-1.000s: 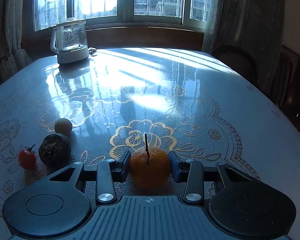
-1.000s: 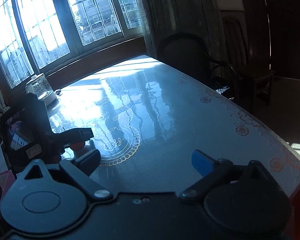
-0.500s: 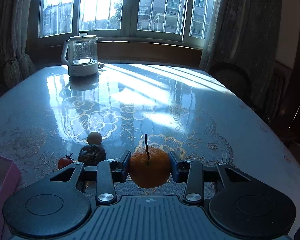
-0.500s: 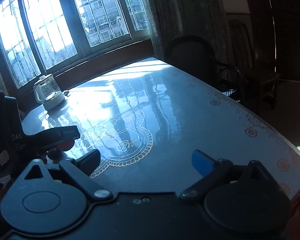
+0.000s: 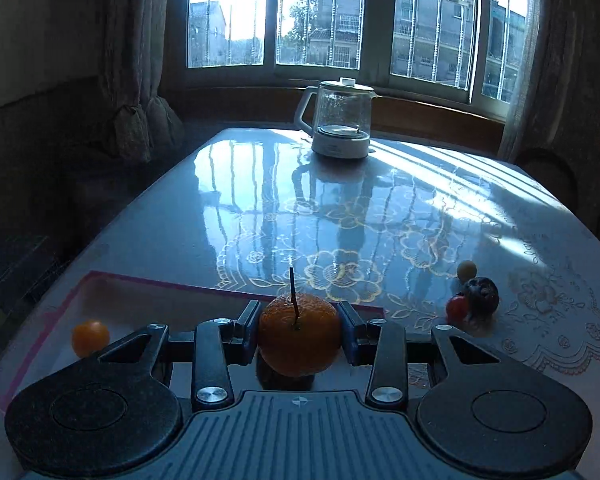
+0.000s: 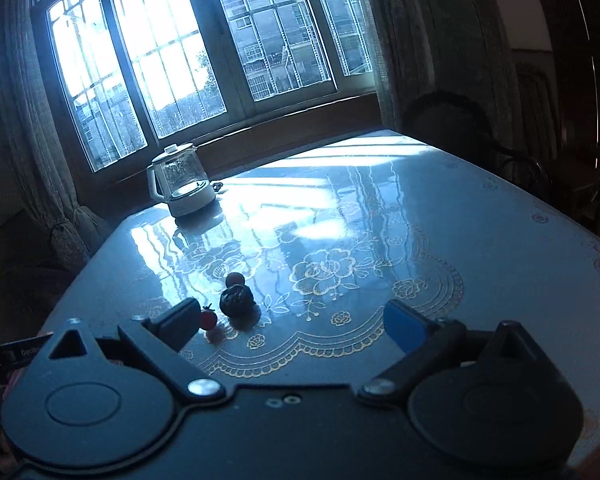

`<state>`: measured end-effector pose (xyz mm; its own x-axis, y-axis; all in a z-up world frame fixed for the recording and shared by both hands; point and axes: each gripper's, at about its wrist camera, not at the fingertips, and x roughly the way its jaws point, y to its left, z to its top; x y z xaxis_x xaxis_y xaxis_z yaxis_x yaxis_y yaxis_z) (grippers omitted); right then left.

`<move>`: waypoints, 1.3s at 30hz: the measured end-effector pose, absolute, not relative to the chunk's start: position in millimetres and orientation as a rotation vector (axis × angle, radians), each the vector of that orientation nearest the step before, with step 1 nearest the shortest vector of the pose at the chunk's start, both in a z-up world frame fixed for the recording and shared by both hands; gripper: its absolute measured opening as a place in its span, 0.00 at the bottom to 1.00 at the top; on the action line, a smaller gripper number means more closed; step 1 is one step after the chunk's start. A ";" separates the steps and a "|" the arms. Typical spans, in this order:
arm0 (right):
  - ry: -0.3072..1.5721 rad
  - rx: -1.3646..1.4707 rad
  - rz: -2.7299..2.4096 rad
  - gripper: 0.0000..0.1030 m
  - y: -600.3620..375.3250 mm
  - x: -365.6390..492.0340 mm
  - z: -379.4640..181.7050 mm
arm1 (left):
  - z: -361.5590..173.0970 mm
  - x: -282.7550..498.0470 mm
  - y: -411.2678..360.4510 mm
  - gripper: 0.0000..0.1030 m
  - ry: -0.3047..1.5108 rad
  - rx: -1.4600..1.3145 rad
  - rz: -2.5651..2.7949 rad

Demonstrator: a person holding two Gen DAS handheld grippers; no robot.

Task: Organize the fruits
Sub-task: 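Carry the stemmed mandarin into the tray and open the left gripper, then move the right gripper to the dark purple fruit and close on it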

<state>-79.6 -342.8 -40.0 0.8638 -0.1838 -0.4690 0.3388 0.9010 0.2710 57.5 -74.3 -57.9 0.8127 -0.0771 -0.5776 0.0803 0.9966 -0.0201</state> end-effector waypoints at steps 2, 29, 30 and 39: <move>0.449 0.370 -0.274 0.95 -319.4 -72.5 -39.1 | -64.2 69.7 -39.4 0.39 0.641 0.009 -0.052; 0.471 0.377 -0.334 0.99 -236.4 -66.3 -41.3 | -70.5 64.8 43.8 0.69 0.616 0.055 -0.084; 0.475 0.369 -0.327 0.99 -239.9 -62.6 -42.4 | -68.5 64.2 44.4 0.69 0.618 0.049 -0.076; 0.545 0.164 -0.327 1.00 -265.1 -11.7 -49.0 | -50.9 52.5 38.3 0.82 0.589 -0.003 0.033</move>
<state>-11.7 -265.1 -49.0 0.8053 -0.2608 -0.5324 0.3468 0.9356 0.0662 52.5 38.3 -50.9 0.8309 0.0299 -0.5556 -0.0317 0.9995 0.0065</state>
